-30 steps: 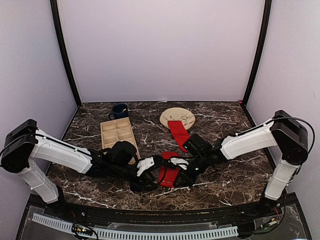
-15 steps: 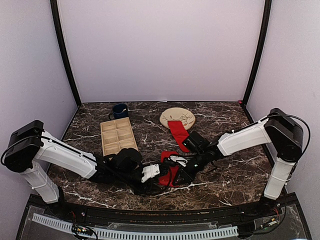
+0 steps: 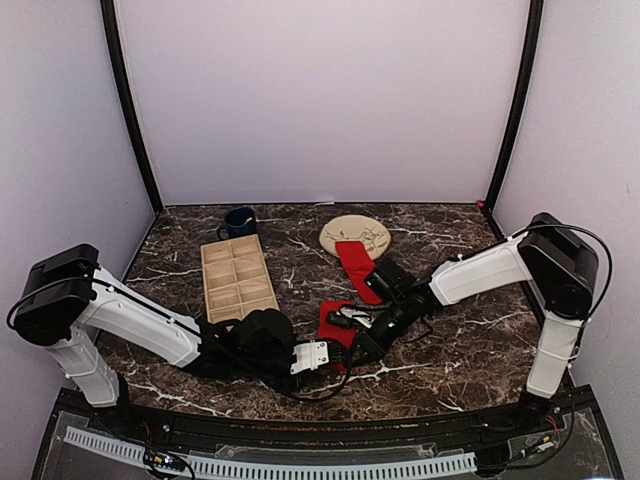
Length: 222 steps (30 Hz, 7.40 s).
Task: Roll the socks
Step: Roll the sock at the center of the board.
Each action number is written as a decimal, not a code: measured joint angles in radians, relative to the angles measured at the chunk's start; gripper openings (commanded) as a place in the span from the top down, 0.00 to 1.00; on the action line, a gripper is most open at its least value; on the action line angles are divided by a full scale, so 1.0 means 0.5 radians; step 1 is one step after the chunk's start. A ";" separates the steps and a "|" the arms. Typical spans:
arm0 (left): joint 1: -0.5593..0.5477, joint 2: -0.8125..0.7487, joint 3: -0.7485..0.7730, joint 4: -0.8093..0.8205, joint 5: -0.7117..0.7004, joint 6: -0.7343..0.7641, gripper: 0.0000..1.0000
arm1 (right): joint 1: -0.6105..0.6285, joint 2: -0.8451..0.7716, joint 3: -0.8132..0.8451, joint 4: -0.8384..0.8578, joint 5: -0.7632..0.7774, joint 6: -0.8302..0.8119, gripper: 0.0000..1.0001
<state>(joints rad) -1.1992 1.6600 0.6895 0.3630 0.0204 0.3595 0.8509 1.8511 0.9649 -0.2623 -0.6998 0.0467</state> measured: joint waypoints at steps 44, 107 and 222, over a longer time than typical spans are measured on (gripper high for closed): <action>-0.007 0.291 0.154 0.063 -0.267 0.236 0.86 | -0.043 0.095 0.105 -0.128 -0.123 -0.057 1.00; 0.565 0.570 0.851 -1.193 1.287 -0.115 0.94 | 0.167 -0.921 -0.704 0.584 1.142 0.182 0.68; 0.386 -0.413 -0.397 0.280 0.372 -0.600 0.54 | 0.295 -0.028 0.109 -0.107 0.443 -0.188 0.97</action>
<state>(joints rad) -1.0061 1.4536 0.4908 0.5030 0.2066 0.0593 0.9985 1.8370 1.0195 -0.3157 -0.4786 -0.0475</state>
